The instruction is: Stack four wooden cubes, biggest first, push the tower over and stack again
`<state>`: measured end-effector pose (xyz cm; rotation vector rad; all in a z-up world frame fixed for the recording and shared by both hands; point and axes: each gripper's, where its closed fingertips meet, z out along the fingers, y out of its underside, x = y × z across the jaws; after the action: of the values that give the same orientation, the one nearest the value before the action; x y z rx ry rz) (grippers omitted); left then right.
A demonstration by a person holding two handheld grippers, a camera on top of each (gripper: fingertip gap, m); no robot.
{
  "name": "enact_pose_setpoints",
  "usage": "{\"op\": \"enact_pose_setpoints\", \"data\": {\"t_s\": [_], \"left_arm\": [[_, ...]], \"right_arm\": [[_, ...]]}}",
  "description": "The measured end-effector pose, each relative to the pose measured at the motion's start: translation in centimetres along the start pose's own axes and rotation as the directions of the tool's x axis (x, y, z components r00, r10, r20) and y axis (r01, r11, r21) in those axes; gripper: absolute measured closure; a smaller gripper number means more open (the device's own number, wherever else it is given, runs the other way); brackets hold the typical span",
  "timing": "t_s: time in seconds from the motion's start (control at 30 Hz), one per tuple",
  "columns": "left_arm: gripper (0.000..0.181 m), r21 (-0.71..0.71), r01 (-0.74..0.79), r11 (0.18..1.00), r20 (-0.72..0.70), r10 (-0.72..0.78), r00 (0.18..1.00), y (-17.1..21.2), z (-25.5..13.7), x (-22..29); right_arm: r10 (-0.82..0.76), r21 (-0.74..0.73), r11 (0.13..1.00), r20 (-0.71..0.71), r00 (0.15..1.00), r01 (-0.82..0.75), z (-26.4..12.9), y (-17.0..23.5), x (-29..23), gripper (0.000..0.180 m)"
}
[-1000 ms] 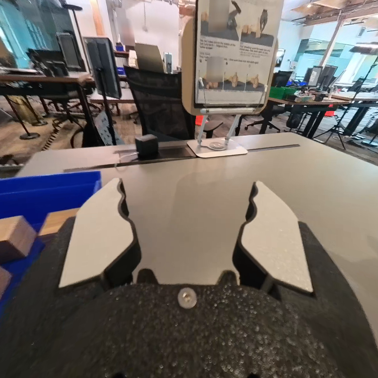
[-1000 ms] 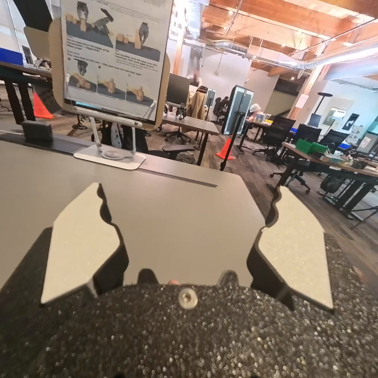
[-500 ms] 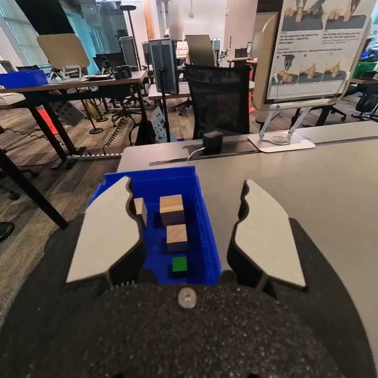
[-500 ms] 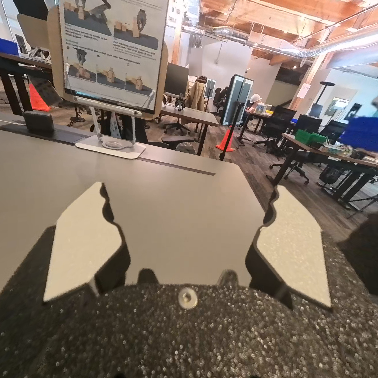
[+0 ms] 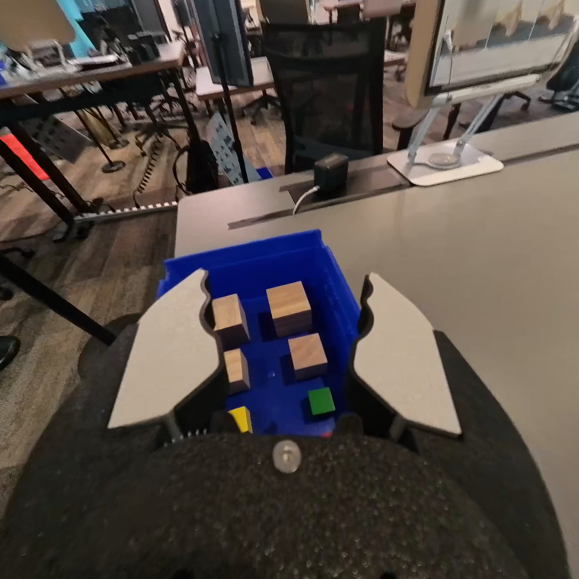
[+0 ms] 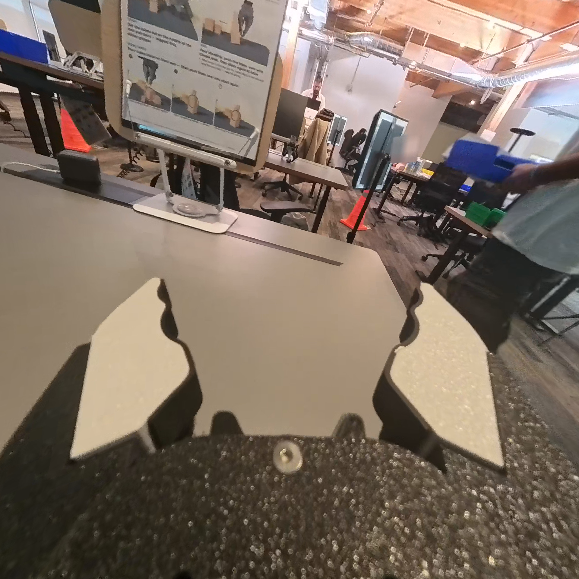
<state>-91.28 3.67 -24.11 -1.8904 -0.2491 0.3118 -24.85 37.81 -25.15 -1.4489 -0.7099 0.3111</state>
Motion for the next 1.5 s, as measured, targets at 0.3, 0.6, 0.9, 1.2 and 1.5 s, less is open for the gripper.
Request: {"op": "enact_pose_setpoints", "data": {"t_s": [0.3, 0.6, 0.9, 1.2, 1.5], "left_arm": [[0.09, -0.236, 0.047, 0.97, -0.011, -0.051, 0.999, 3.3, 4.9, -0.6], [0.093, -0.322, 0.11, 0.94, 0.024, -0.108, 0.994, 5.1, 8.2, -0.8], [0.095, -0.392, 0.153, 0.907, 0.05, -0.145, 0.988, 6.8, 9.8, -1.0], [0.096, -0.448, 0.139, 0.883, 0.078, -0.116, 0.99, 7.7, 11.2, -0.6], [0.097, -0.514, 0.147, 0.845, 0.105, -0.108, 0.989, 9.4, 12.7, -0.6]], "right_arm": [[-0.002, -0.049, 0.999, 0.032, 0.999, 0.004, 0.1, 0.0, -1.1, 0.043], [-0.013, -0.077, 0.997, 0.043, 0.999, 0.016, -0.1, 0.6, -1.2, 0.046], [0.003, -0.104, 0.995, 0.057, 0.998, 0.003, 0.2, 1.6, -1.1, 0.047], [0.008, -0.119, 0.993, 0.07, 0.998, 0.0, 0.5, 2.1, -1.3, 0.048], [0.009, -0.126, 0.992, 0.074, 0.997, 0.001, 0.5, 2.2, -1.1, 0.048]]}}
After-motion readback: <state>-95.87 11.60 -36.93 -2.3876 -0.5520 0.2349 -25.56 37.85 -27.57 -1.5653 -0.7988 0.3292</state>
